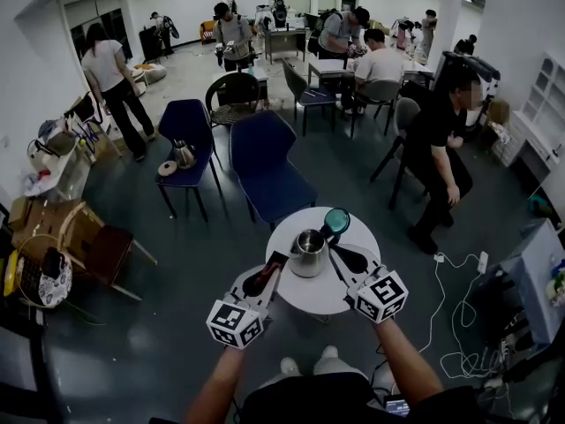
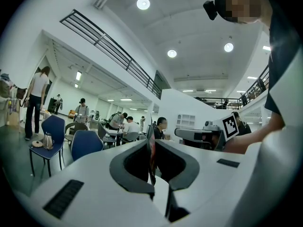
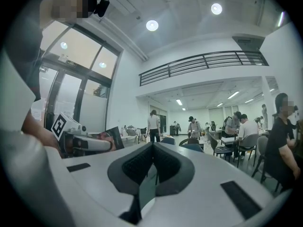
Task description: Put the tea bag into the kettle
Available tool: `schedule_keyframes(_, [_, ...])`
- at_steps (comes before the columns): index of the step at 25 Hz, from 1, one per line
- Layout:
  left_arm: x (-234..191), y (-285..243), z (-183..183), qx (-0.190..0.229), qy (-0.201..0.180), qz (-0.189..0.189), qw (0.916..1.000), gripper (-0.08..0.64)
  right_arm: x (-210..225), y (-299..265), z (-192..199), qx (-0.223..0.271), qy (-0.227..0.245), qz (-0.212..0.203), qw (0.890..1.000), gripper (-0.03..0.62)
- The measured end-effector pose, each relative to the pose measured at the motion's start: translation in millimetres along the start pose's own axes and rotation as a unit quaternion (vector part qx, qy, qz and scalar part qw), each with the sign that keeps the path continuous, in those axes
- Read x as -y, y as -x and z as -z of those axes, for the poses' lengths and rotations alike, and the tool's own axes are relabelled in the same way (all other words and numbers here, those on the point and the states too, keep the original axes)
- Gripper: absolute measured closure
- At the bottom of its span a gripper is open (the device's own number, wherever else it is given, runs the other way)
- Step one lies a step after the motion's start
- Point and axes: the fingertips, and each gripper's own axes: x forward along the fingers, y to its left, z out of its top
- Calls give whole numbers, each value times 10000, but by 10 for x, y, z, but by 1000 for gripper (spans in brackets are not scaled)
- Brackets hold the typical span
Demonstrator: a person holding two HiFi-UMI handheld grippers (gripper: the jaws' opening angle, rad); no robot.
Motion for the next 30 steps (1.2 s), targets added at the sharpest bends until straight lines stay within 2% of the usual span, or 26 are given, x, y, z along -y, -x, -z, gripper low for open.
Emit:
schedule_keyframes(5, [-27, 40, 23, -26, 32, -40, 10000, 528, -33, -22, -26, 106, -56, -18, 9999, 577])
schedule_keyframes(14, [-47, -167, 175, -149, 174, -112, 9997, 528, 238, -37, 95, 111, -293, 9, 9995, 577])
schedule_keyframes(23, [-53, -539, 185, -148, 253, -236, 9993, 528, 573, -125, 84, -82, 157, -77, 9998, 577])
schedule_keyframes(30, [-121, -927, 290, -260, 272, -376, 9986, 528, 951, -250, 54, -16, 120, -246, 9996, 576])
